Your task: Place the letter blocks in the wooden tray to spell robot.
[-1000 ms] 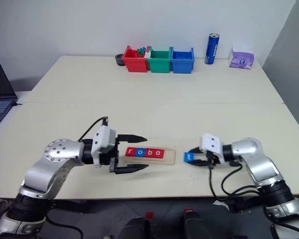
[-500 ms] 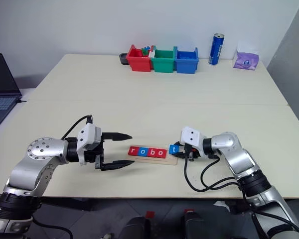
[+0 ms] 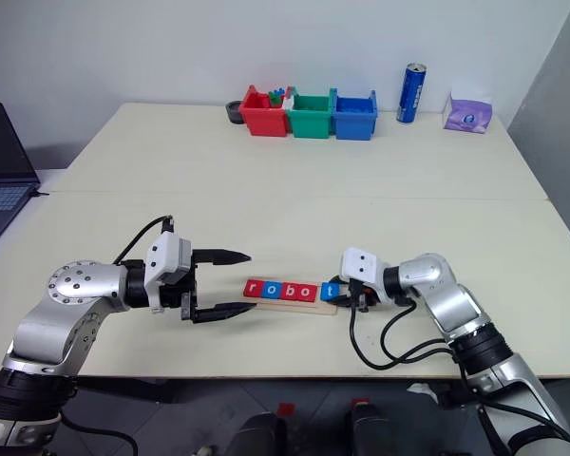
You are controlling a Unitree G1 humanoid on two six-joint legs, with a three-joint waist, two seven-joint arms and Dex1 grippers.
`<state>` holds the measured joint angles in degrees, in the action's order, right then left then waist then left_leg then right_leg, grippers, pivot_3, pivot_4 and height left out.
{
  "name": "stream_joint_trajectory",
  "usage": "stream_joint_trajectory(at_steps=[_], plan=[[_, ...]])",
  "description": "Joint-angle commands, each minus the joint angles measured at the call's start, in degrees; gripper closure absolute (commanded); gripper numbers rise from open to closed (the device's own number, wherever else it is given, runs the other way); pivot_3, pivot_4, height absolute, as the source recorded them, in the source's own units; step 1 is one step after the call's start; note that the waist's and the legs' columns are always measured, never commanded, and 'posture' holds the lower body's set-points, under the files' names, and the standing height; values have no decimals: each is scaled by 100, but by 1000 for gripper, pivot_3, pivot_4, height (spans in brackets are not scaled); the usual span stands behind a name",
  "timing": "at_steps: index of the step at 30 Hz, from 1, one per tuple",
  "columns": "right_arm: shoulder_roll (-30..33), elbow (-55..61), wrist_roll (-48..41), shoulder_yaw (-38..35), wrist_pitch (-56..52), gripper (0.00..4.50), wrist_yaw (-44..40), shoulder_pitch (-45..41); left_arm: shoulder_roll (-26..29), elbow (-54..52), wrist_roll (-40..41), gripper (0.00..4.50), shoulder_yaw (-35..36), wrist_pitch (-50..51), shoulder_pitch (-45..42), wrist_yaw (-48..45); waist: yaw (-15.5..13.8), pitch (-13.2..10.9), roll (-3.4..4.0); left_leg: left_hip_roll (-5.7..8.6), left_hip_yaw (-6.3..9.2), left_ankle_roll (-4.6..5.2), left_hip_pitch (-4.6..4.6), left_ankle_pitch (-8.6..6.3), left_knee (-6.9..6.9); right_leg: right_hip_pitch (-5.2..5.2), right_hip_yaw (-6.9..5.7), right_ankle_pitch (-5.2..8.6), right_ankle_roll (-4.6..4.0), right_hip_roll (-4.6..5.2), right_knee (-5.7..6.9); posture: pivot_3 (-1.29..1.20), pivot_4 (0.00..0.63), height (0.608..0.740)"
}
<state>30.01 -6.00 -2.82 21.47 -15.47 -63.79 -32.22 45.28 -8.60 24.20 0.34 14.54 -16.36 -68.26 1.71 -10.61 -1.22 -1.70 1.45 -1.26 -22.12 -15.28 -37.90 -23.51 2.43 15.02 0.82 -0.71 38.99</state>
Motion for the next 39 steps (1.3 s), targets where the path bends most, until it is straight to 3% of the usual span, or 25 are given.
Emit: stream_joint_trajectory(at_steps=[1, 9, 17, 18, 25, 29, 39], plan=[[-38, 115, 7, -12, 48, 3045, -57, -132, 44, -172, 39, 0, 128, -28, -21, 23, 0, 0, 0, 0, 0, 0, 0, 0, 0, 0, 0, 0, 0, 0, 0, 0, 150, 740], [-70, 31, 30, 6, 59, 3045, -68, -178, 47, -168, 20, 0, 111, -23, -44, 44, 0, 0, 0, 0, 0, 0, 0, 0, 0, 0, 0, 0, 0, 0, 0, 0, 150, 740], [-79, 116, -158, -142, -219, 188, -129, -258, 53, -165, -14, 0, 124, -40, -29, 74, 0, 0, 0, 0, 0, 0, 0, 0, 0, 0, 0, 0, 0, 0, 0, 0, 150, 740], [-66, 170, -201, -183, -289, 33, -138, -270, 54, -174, -17, 0, 126, -42, -19, 78, 0, 0, 0, 0, 0, 0, 0, 0, 0, 0, 0, 0, 0, 0, 0, 0, 150, 740], [96, 405, -431, -503, -678, 33, -122, -280, 65, -161, -23, 0, 154, -69, 18, 84, -1, 0, 0, 0, 1, 0, 0, 0, 0, 0, 0, 0, 0, 0, 0, 0, 150, 740], [230, 326, -419, -527, -472, 920, -206, -130, 61, -127, -36, 0, 144, -93, -8, 69, -2, 0, 0, 0, 0, 0, 0, 0, 0, 0, 0, 0, 0, 0, -1, 0, 150, 740], [186, 127, -205, -378, -141, 4451, -160, 63, 47, -45, -85, 0, 113, -129, -128, 35, 2, 0, 0, 0, 0, 0, 0, 0, 1, 0, 0, 0, 0, 0, 0, 0, 150, 740]])
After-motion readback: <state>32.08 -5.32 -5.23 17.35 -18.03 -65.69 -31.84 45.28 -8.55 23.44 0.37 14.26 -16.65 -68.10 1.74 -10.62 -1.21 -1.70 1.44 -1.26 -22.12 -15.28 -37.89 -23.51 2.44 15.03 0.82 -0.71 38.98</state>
